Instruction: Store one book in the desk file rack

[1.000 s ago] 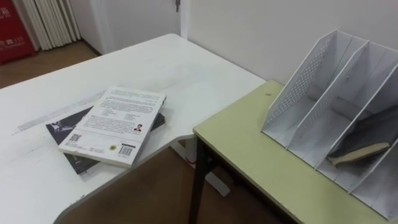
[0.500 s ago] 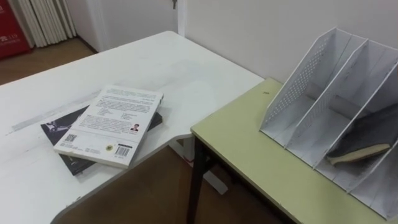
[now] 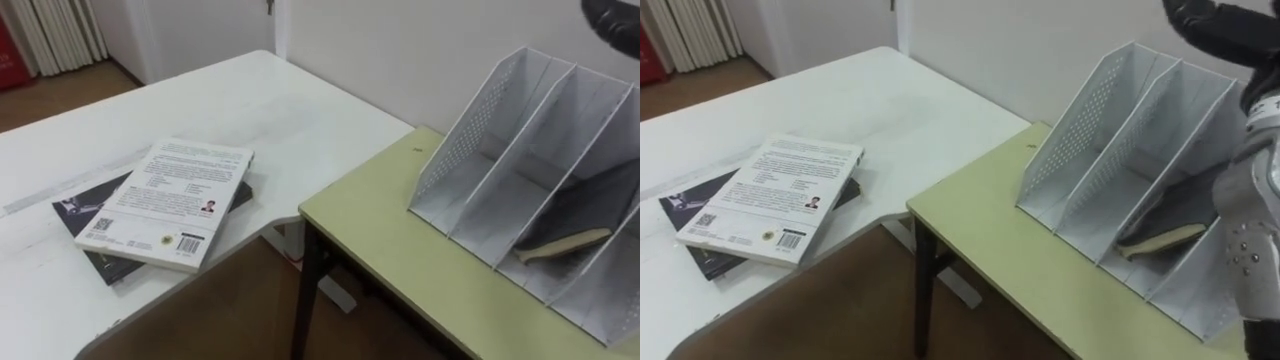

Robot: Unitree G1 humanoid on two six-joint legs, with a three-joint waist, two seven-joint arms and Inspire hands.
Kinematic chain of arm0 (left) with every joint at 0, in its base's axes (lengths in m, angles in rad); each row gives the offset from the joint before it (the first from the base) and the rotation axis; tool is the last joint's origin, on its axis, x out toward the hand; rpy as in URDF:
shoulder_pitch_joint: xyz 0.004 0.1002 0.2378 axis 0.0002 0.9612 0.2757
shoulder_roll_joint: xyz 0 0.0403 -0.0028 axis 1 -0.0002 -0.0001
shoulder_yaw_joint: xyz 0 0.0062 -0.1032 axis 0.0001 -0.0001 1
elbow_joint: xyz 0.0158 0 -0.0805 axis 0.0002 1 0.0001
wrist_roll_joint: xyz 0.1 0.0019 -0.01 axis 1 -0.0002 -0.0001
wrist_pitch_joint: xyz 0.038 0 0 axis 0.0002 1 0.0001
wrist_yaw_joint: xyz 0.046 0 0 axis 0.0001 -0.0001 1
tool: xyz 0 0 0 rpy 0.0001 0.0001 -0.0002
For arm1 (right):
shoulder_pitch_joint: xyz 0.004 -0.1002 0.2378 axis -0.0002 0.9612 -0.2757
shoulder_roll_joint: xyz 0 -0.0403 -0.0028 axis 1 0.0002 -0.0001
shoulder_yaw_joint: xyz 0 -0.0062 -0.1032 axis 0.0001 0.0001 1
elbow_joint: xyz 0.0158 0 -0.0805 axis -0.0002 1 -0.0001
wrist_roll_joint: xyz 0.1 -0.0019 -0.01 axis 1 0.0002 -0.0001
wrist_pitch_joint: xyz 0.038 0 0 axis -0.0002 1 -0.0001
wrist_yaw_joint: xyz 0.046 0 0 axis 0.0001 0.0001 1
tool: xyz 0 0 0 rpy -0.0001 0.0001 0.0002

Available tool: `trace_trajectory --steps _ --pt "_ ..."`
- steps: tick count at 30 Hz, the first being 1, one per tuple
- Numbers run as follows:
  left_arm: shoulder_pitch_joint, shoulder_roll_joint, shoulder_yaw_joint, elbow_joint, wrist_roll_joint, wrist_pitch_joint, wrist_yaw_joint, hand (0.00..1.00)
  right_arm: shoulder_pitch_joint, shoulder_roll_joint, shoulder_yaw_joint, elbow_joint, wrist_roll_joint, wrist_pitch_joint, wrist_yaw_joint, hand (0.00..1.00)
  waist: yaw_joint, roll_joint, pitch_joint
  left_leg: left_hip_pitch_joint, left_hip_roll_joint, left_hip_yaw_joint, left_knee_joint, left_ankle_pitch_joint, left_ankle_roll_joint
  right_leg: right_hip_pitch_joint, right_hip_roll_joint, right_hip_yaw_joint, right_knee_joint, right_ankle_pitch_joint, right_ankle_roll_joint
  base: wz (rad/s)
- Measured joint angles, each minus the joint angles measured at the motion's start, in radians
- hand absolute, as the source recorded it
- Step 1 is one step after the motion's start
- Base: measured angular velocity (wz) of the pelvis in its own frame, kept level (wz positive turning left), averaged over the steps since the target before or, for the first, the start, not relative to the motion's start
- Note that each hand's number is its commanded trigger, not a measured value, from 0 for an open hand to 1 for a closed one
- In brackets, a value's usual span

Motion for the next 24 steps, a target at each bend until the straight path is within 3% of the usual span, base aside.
trace_trajectory --steps 5,8,9,13,22,24 --pt "0.002 0.005 0.002 0.000 0.001 -0.001 -0.020 0.00 0.024 -0.001 0.029 -0.027 0.059 0.001 0.209 0.00 0.001 0.001 -0.0014 -0.003 0.002 0.001 0.006 0.000 0.000 -0.008 -0.003 0.002 0.000 0.002 -0.001 0.00" --pt "0.008 0.005 0.002 0.000 0.002 0.001 -0.036 0.00 0.027 0.000 0.038 -0.043 0.065 0.005 0.314 0.00 0.004 0.002 -0.0079 -0.007 0.001 0.003 0.005 0.000 0.000 -0.012 0.000 0.003 0.000 0.002 -0.001 0.00" --pt "0.009 0.005 0.002 0.000 0.002 0.002 -0.045 0.00 0.029 0.000 0.039 -0.065 0.062 0.008 0.350 0.00 0.005 0.003 -0.0157 -0.015 0.001 0.002 0.005 0.000 0.000 -0.021 0.001 0.003 0.000 0.002 -0.001 0.00" --pt "0.009 0.014 0.002 0.000 0.001 0.004 -0.049 0.00 0.039 -0.001 0.079 -0.106 0.015 0.008 0.473 0.00 0.006 -0.001 -0.0204 -0.013 0.003 0.000 0.009 0.000 0.000 -0.013 -0.001 0.005 0.003 0.003 -0.001 0.00" --pt "-0.027 0.027 -0.020 0.005 -0.001 0.014 -0.074 0.00 0.129 -0.001 0.218 -0.161 -0.091 0.050 0.780 0.00 0.035 -0.002 -0.0070 -0.002 0.003 0.001 -0.009 0.000 0.000 -0.007 -0.001 0.003 0.005 0.004 -0.002 -0.02" --pt "-0.050 0.050 -0.056 0.036 -0.005 0.015 -0.081 0.00 0.166 -0.001 0.278 -0.164 -0.167 0.052 0.841 0.00 0.052 -0.014 -0.0050 0.000 0.005 -0.001 -0.006 -0.001 -0.002 -0.007 0.000 0.002 0.001 0.004 -0.003 0.02"
